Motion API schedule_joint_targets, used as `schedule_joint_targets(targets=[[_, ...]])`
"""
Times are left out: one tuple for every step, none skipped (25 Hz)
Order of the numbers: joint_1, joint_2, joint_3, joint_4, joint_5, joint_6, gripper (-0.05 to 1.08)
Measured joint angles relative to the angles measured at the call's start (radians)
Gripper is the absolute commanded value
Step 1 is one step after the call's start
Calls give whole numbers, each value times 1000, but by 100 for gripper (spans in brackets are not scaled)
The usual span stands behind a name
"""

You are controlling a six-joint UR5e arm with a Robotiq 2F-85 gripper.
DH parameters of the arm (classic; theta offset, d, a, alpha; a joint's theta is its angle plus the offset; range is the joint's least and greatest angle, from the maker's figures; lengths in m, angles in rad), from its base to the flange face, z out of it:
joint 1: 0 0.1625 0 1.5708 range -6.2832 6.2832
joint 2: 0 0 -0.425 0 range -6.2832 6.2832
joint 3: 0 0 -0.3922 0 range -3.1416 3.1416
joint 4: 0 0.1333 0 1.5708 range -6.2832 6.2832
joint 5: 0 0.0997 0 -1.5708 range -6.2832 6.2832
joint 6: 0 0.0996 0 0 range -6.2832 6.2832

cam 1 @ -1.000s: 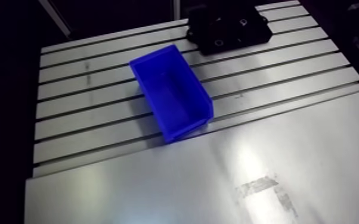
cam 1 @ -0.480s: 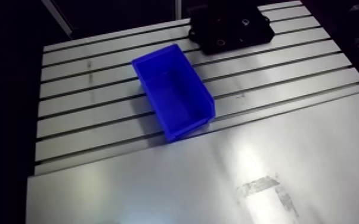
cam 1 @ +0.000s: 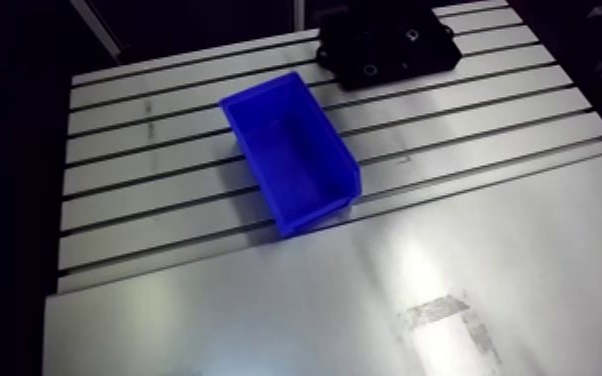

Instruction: Pick up the M10 bolt from the tray and put it into the blue bin.

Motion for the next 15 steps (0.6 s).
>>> schedule_joint_targets(targets=[[0, 0, 0, 0, 0, 0, 63], [0, 1, 0, -1, 0, 0, 63], [0, 1, 0, -3, 0, 0, 64], [0, 1, 0, -7, -1, 0, 65], [0, 1, 0, -10, -1, 0, 65], [0, 1, 0, -15, -2, 0, 66], [0, 1, 0, -20, -3, 0, 66], [0, 1, 0, -23, -3, 0, 66], [0, 1, 0, -26, -4, 0, 66], [0, 1, 0, -28, -4, 0, 66], [0, 1, 0, -29, -4, 0, 66], [0, 1, 0, -30, -4, 0, 66], [0, 1, 0, -30, -4, 0, 67], [0, 1, 0, -31, -4, 0, 67], [0, 1, 0, -31, -4, 0, 67]])
